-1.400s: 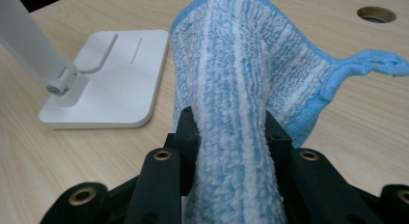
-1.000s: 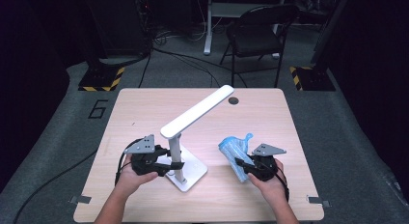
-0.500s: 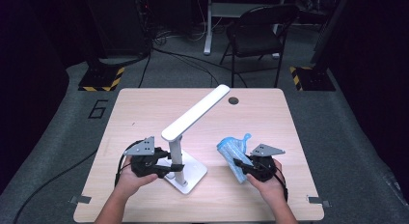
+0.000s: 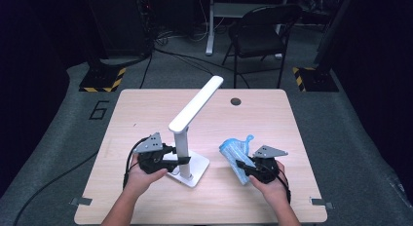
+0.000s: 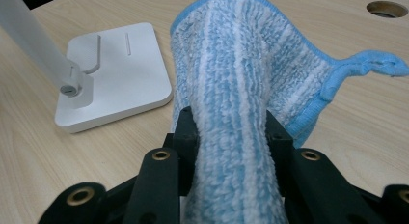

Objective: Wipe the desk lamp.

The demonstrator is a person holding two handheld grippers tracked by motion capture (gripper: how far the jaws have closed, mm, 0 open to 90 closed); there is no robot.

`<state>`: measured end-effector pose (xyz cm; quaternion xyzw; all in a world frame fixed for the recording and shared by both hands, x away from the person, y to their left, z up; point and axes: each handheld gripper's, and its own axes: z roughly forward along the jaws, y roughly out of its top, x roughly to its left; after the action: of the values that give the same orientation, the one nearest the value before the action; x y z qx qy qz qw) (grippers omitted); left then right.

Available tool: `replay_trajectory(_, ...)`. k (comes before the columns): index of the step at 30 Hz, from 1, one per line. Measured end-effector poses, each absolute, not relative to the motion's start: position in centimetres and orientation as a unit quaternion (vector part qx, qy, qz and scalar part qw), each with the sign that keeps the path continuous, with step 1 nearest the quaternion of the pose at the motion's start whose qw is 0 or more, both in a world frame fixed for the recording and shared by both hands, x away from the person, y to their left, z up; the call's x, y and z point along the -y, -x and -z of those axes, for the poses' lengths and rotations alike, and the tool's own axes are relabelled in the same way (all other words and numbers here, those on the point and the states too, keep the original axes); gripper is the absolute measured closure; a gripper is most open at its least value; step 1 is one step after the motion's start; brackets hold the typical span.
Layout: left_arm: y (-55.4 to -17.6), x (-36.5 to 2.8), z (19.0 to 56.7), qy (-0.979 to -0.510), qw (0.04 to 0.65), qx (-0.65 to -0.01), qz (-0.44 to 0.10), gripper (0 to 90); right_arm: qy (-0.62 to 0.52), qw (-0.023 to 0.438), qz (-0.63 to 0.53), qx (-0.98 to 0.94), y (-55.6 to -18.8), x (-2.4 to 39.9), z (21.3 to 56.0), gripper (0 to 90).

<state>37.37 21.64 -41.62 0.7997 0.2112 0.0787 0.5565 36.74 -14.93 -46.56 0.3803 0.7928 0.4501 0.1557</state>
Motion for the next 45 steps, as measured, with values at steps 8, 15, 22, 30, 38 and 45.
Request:
replay_trajectory(8,-37.7,-20.4,41.5,-0.797,0.547,-0.236,-0.097,56.5,-0.383,0.156,-0.453,-0.789,-36.7,15.1,46.5,66.9)
replay_trajectory(15,-36.9,-19.5,41.6,-0.806,0.557,-0.189,-0.063,56.2,-0.384,0.155,-0.454,-0.789,-36.7,15.1,46.5,66.9)
replay_trajectory(22,-36.7,-18.8,41.7,-0.811,0.557,-0.172,-0.051,69.7,-0.384,0.159,-0.454,-0.788,-36.7,15.1,46.4,66.8)
replay_trajectory(30,-36.7,-17.8,41.6,-0.811,0.555,-0.172,-0.061,72.7,-0.388,0.157,-0.454,-0.787,-36.6,15.1,46.4,66.8)
replay_trajectory(38,-36.8,-17.8,41.5,-0.810,0.544,-0.197,-0.094,75.4,-0.388,0.157,-0.457,-0.785,-36.6,15.2,46.5,66.8)
replay_trajectory(45,-36.7,-18.7,41.4,-0.807,0.537,-0.218,-0.114,76.0,-0.384,0.158,-0.455,-0.788,-36.7,15.2,46.5,66.8)
